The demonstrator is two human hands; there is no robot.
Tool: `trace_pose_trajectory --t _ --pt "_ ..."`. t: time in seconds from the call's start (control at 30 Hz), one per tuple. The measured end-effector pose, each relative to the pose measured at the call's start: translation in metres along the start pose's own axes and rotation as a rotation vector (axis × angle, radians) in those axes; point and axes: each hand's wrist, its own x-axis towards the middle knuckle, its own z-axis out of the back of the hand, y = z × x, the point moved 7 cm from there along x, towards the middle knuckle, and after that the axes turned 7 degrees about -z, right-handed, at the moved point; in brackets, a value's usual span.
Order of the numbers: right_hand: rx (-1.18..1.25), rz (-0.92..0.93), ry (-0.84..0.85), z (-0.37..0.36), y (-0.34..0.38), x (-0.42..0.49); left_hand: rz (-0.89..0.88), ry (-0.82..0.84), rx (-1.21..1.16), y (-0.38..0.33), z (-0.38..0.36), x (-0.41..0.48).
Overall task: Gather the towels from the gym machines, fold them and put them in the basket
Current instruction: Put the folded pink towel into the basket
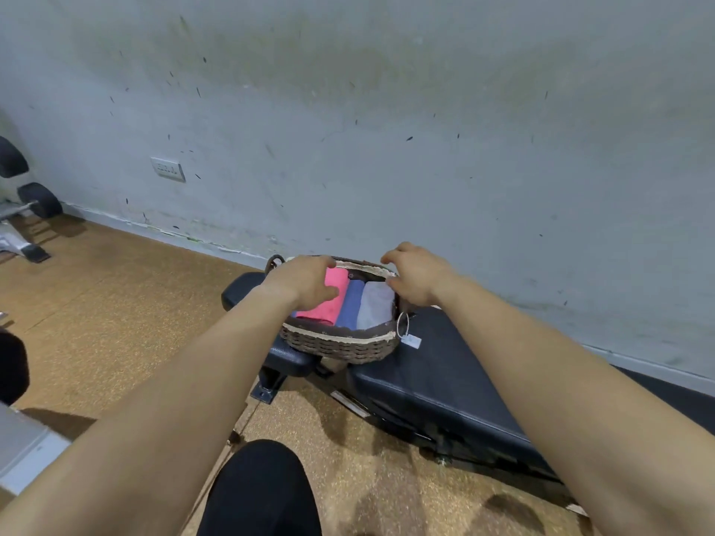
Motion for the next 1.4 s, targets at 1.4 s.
trace_pose_trajectory --t 1.4 --pt "0.189 -0.893 0.056 0.477 -0.498 -0.347 -0.607 0.388 0.084 -0.689 0.283 0.094"
